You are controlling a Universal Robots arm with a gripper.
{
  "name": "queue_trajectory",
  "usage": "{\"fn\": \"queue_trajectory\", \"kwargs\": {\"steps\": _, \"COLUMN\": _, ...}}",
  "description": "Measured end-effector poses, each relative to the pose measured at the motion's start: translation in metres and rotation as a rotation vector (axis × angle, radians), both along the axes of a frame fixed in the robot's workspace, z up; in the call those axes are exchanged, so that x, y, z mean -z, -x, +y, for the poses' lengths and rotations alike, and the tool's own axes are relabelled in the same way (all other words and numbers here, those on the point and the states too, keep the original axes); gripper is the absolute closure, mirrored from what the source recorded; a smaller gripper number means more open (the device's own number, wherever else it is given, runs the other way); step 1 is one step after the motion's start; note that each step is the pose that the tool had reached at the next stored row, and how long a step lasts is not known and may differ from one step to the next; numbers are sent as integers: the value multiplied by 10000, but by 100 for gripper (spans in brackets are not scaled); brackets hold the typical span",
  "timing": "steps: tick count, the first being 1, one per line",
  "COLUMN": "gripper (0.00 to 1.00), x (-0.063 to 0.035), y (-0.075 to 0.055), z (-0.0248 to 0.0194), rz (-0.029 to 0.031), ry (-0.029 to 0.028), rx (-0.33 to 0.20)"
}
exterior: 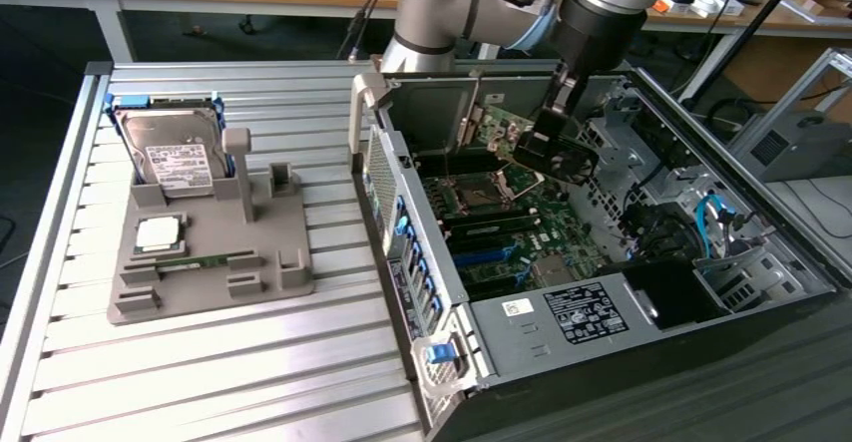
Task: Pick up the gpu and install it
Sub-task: 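Insert the gpu into the slot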
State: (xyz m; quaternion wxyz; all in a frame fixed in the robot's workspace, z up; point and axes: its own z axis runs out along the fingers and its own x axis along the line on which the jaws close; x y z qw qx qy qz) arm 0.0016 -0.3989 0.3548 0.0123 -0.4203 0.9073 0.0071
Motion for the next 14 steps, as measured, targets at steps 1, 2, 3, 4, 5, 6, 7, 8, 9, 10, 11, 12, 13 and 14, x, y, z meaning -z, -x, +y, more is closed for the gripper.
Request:
{"fn": "queue_trajectory", "kwargs": {"steps": 1, "gripper": 73, "x": 0, "y": 0, "z": 0, "rz": 0, "ry": 0, "rx": -46}}
{"fn": "queue_trajectory", "kwargs": {"steps": 2, "gripper": 73, "x": 0, "y": 0, "z": 0, "rz": 0, "ry": 0, "rx": -90}}
{"fn": "queue_trajectory", "kwargs": {"steps": 3, "gripper": 73, "x": 0, "y": 0, "z": 0, "rz": 0, "ry": 1, "rx": -137}}
{"fn": "queue_trajectory", "kwargs": {"steps": 4, "gripper": 73, "x": 0, "y": 0, "z": 0, "rz": 0, "ry": 1, "rx": -174}}
{"fn": "queue_trajectory", "kwargs": {"steps": 5, "gripper": 73, "x": 1, "y": 0, "z": 0, "rz": 0, "ry": 0, "rx": -221}}
{"fn": "queue_trajectory", "kwargs": {"steps": 6, "gripper": 73, "x": 1, "y": 0, "z": 0, "rz": 0, "ry": 1, "rx": -285}}
{"fn": "queue_trajectory", "kwargs": {"steps": 7, "gripper": 73, "x": 1, "y": 0, "z": 0, "rz": 0, "ry": 1, "rx": -325}}
{"fn": "queue_trajectory", "kwargs": {"steps": 8, "gripper": 73, "x": 2, "y": 0, "z": 0, "rz": 0, "ry": 0, "rx": -433}}
{"fn": "queue_trajectory", "kwargs": {"steps": 9, "gripper": 73, "x": 2, "y": 0, "z": 0, "rz": 0, "ry": 0, "rx": -504}}
{"fn": "queue_trajectory", "kwargs": {"steps": 10, "gripper": 73, "x": 2, "y": 0, "z": 0, "rz": 0, "ry": 0, "rx": -571}}
{"fn": "queue_trajectory", "kwargs": {"steps": 11, "gripper": 73, "x": 2, "y": 0, "z": 0, "rz": 0, "ry": 0, "rx": -626}}
{"fn": "queue_trajectory", "kwargs": {"steps": 12, "gripper": 73, "x": 2, "y": 0, "z": 0, "rz": 0, "ry": 0, "rx": -681}}
{"fn": "queue_trajectory", "kwargs": {"steps": 13, "gripper": 73, "x": 3, "y": 0, "z": 0, "rz": 0, "ry": 0, "rx": -771}}
{"fn": "queue_trajectory", "kwargs": {"steps": 14, "gripper": 73, "x": 3, "y": 0, "z": 0, "rz": 0, "ry": 1, "rx": -838}}
